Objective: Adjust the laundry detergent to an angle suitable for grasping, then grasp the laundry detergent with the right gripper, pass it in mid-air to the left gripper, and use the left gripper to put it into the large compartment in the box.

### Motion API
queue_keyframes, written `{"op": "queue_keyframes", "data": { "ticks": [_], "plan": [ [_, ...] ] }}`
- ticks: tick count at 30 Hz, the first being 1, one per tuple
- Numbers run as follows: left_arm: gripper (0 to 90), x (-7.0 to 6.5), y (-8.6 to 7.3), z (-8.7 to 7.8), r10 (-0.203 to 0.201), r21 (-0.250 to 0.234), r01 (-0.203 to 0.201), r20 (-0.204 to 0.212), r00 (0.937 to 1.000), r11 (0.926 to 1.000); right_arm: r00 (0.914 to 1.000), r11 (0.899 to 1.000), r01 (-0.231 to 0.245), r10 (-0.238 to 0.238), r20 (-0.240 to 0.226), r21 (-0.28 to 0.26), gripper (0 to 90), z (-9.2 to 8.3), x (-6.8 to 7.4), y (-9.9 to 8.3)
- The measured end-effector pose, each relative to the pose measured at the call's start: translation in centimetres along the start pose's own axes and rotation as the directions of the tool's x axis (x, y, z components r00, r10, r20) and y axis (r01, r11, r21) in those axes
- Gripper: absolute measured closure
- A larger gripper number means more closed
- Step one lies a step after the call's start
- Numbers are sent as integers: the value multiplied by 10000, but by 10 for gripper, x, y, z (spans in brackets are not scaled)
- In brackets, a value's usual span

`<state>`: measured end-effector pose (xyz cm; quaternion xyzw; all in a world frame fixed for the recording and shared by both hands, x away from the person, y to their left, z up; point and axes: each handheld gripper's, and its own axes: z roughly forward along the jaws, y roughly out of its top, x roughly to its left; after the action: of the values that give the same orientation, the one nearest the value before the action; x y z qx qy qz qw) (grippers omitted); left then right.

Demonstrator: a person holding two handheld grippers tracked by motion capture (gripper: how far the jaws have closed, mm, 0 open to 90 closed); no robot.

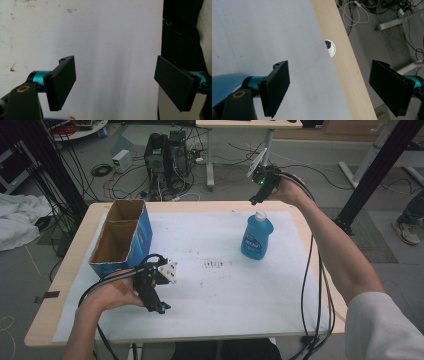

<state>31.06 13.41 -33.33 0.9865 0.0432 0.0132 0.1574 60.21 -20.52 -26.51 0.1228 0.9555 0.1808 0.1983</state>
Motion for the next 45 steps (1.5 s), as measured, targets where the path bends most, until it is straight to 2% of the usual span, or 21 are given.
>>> {"op": "queue_keyframes", "data": {
  "ticks": [4, 12, 17, 22, 28, 30, 33, 35, 39, 45],
  "plan": [
    [178, -1, 0, 1, -108, -126, 108, -5, 9999, 9999, 10000, 10000, 32, -31, -11, 45, 162, 1, 1, 0],
    [178, 1, 2, 1, 75, 2, -75, 5, 10000, 10000, 10000, 10000, -8, 8, 23, 39, 162, -3, 1, -1],
    [178, -1, 2, 2, -75, -123, 76, 21, 10000, 9999, 10000, 10000, 12, -12, -9, 83, 162, -3, 1, -1],
    [178, -1, 3, 0, 25, 26, -25, -9, 10000, 10000, 10000, 10000, 19, -19, 23, 32, 163, -5, 1, -2],
    [178, -3, 4, -1, -72, -117, 71, -89, 9999, 9999, 10000, 10000, 9, -9, 29, 53, 162, -6, 2, -2],
    [178, -4, 4, -1, -143, -181, 142, -85, 9999, 9997, 10000, 10000, 38, -38, 36, 52, 163, -7, 2, -2],
    [178, -4, 5, -1, -13, -107, 12, -79, 10000, 9999, 9999, 9999, 110, -110, 63, 61, 162, -8, 3, -1],
    [178, -6, 5, 2, -165, -186, 164, -70, 9998, 9997, 9999, 9999, 142, -142, 21, 68, 163, -9, 5, 0],
    [178, -5, 6, 3, -52, -122, 52, -27, 10000, 9999, 9997, 9997, 231, -231, 3, 114, 162, -8, 6, 0],
    [178, -5, 7, 2, -130, -190, 129, -44, 9999, 9997, 10000, 9999, 88, -88, -30, 57, 163, -9, 4, -3]
  ]
}}
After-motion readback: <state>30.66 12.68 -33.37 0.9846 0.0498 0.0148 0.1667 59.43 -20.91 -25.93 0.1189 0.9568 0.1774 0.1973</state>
